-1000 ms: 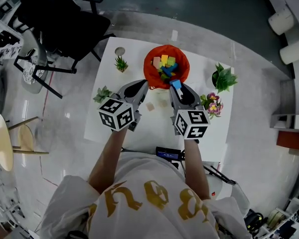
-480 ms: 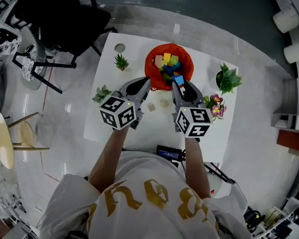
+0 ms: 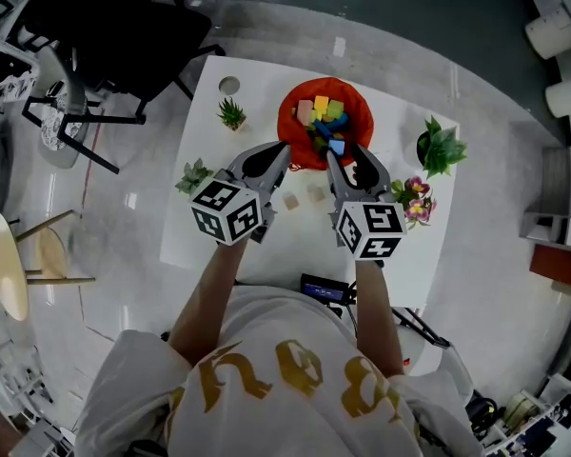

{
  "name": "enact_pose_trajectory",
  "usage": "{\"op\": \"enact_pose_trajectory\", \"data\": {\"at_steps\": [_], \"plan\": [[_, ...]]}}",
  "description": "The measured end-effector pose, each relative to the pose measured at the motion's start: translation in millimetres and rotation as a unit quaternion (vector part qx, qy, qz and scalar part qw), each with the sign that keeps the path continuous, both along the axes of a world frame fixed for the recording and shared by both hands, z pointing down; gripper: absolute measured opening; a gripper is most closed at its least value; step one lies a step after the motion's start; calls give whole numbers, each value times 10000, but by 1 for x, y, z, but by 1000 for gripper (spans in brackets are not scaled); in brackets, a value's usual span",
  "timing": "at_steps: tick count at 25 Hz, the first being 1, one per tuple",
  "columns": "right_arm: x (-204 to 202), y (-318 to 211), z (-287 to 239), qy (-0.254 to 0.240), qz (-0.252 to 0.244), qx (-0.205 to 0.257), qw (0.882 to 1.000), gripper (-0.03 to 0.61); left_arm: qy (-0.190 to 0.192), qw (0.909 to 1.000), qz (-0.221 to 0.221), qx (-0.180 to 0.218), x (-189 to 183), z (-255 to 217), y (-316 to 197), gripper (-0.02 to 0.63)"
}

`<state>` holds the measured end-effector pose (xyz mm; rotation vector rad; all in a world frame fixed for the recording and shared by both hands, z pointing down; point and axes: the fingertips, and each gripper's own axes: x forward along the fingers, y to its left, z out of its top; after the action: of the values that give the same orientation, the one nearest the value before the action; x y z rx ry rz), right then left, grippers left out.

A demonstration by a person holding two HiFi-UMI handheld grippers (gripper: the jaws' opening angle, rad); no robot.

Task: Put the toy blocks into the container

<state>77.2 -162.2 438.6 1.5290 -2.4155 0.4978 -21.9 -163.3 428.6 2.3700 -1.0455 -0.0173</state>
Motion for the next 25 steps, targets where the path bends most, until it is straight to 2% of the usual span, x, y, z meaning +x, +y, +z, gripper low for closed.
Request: {"op": "enact_pose_trajectory", "data": {"at_steps": [25], "plan": [[11, 48, -4, 99, 107, 9, 9999, 187, -176, 9995, 77, 240, 6, -18, 35, 0]]}}
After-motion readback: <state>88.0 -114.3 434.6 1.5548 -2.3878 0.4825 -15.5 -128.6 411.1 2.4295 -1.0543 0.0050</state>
